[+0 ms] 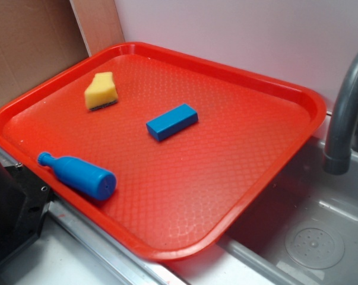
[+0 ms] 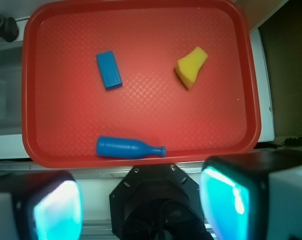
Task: Grab the blue block.
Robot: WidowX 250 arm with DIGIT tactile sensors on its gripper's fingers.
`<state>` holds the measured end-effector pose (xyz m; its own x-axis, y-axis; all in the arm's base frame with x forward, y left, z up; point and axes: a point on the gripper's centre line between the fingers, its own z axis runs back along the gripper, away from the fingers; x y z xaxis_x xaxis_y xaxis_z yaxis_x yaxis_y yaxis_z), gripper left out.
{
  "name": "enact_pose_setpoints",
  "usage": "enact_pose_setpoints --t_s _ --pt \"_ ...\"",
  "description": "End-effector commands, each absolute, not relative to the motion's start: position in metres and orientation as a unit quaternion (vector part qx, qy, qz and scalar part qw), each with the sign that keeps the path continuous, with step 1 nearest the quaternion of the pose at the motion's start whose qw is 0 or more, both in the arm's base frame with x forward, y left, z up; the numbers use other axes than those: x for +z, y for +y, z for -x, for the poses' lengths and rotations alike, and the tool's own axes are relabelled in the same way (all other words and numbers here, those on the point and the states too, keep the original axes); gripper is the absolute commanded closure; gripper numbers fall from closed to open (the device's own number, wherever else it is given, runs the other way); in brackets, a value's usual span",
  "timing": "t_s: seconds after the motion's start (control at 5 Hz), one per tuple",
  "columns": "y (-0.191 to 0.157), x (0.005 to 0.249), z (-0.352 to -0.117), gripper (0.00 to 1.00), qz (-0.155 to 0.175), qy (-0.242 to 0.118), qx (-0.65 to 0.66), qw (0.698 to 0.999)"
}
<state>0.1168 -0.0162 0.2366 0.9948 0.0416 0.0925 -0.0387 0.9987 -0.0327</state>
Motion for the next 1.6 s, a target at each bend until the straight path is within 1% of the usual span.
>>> enact_pose_setpoints --t_s 0.0,0.2,0.4,0.6,0.8,1.0,1.2,1.4 --pt "-0.016 0.237 -0.117 0.00 0.015 -0.047 0.020 0.999" --pt "-0.025 0.187 -0.167 0.00 0.003 -0.031 -0.005 0.999" --pt "-0.047 0.150 -0.194 0.00 -0.006 -0.049 -0.024 0.998" --pt "-0.061 0.135 -0.212 0.00 0.037 -0.073 -0.051 0.995" --pt "-0.065 0.113 -0.226 0.00 0.045 -0.077 -0.081 0.993" --pt "-0.061 0.079 -0.244 0.00 0.044 -0.069 -0.084 0.993" --pt "-0.053 0.054 -0.257 0.00 0.025 -0.053 -0.089 0.994" --pt "-0.055 0.026 -0.261 0.00 0.011 -0.032 -0.086 0.996"
